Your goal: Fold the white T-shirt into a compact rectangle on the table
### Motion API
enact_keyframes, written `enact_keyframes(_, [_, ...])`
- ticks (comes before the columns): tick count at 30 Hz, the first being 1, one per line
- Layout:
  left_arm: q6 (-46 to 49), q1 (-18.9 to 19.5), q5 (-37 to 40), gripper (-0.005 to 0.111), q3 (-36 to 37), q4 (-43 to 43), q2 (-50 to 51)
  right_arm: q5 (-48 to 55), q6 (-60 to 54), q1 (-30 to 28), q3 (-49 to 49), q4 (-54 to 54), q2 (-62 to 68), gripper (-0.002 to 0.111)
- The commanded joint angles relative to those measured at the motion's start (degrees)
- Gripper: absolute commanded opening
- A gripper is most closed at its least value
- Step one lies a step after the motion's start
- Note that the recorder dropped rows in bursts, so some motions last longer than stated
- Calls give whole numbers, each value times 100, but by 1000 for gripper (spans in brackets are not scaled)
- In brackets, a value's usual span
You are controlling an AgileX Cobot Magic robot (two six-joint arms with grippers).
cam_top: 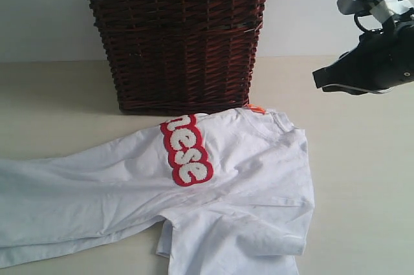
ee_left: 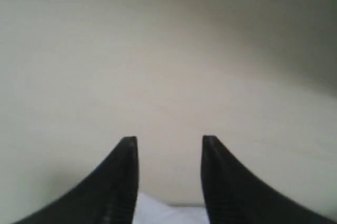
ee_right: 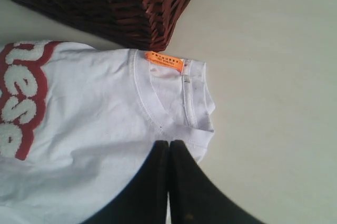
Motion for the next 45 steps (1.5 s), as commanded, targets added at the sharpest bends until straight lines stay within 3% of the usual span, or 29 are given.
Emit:
enact_keyframes(1, [1366,-1464,495,13,-17,-635,-74,330,242,3,-265,8,11,0])
enact_keyframes(3, [2057,-2207,637,4,-17,-1243,13,660,299,3,-432,8,11,0])
enact_keyframes(4, [2372,-2616,688,5,-17,-1433,46,782,355,3,-493,8,11,0])
enact_keyframes(5, [2610,-3160,747,12,-17,-1531,108,889,409,3,-577,8,11,0])
enact_keyframes(8, [2741,-4686,1173,52,-6,-1534,274,943,409,3,-621,8,11,0])
enact_keyframes(9, [2745,-5247,1155,53,30,-1510,393,917,409,3,-621,8,11,0])
enact_keyframes(10, [2745,-5529,1053,50,35,-1510,484,917,409,3,-621,8,11,0])
enact_keyframes(11, [2745,-6018,735,41,35,-1539,700,927,409,3,-621,8,11,0])
enact_keyframes(13, [2662,-6450,70,29,11,-1541,1150,1019,409,3,-621,-4,11,0])
enact_keyframes(17, [2179,-6495,24,0,-381,-1448,2006,1072,398,3,-621,-4,11,0])
enact_keyframes(22, [2166,-6498,1945,0,-892,-1062,2622,1023,398,3,-621,-4,11,0])
enact_keyframes(27, [2375,-6511,2714,0,-892,-1218,2586,1023,398,3,-621,-4,11,0])
enact_keyframes(32, [3233,-6511,3238,0,-892,-2033,2131,1023,398,3,-621,-4,11,0])
enact_keyframes(39, [3364,-6511,2992,0,-892,-2158,1533,1023,398,3,-621,-4,11,0])
enact_keyframes(45, [2561,-6365,1349,0,-892,-2185,1023,1024,398,3,-621,-4,11,1])
